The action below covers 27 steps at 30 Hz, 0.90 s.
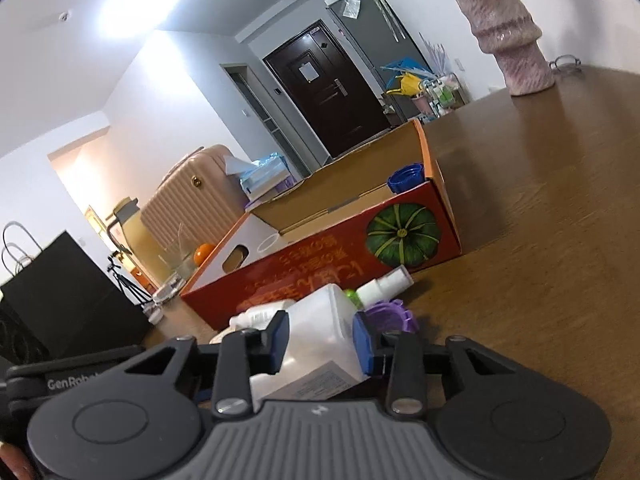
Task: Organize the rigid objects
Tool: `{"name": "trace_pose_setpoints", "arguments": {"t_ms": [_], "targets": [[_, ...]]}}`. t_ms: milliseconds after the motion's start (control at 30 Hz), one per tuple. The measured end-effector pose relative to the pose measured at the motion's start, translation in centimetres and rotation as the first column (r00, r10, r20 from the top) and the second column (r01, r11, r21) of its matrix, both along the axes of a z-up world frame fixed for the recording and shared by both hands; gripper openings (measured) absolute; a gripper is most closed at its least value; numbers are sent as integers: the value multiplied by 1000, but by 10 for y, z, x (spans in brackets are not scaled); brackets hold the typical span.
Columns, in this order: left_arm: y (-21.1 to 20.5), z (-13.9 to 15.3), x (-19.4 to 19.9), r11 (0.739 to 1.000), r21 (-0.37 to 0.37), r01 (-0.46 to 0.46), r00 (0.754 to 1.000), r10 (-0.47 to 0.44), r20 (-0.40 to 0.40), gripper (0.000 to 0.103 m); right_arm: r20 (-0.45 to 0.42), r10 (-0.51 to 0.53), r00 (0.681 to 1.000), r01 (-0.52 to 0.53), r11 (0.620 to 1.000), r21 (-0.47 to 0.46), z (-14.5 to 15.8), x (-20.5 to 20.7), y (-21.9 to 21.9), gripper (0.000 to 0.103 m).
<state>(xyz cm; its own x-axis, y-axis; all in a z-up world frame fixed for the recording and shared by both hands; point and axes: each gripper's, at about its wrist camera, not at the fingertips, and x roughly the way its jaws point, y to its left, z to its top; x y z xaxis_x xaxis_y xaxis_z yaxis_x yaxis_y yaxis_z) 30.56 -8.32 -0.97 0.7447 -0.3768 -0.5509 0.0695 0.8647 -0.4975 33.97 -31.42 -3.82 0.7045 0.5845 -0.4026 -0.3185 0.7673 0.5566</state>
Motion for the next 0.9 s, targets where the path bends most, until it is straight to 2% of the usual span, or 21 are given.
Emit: {"name": "trace_pose_setpoints", "arguments": {"t_ms": [167, 500, 733, 900], "targets": [[6, 13, -39, 999, 33, 15, 998, -17, 54, 41, 13, -21, 1000, 20, 999, 47, 9, -46, -1, 29], [20, 11, -122, 995, 101, 24, 998, -30, 62, 41, 18, -26, 1000, 26, 999, -21, 12, -138, 27, 28], [30, 12, -158, 996, 92, 7, 996, -15, 85, 41, 44, -28, 999, 30, 999, -39, 16, -176, 39, 28], [32, 15, -168, 996, 85, 2, 995, -10, 103, 41, 65, -30, 997, 33, 998, -50, 21, -189, 43, 28]]}}
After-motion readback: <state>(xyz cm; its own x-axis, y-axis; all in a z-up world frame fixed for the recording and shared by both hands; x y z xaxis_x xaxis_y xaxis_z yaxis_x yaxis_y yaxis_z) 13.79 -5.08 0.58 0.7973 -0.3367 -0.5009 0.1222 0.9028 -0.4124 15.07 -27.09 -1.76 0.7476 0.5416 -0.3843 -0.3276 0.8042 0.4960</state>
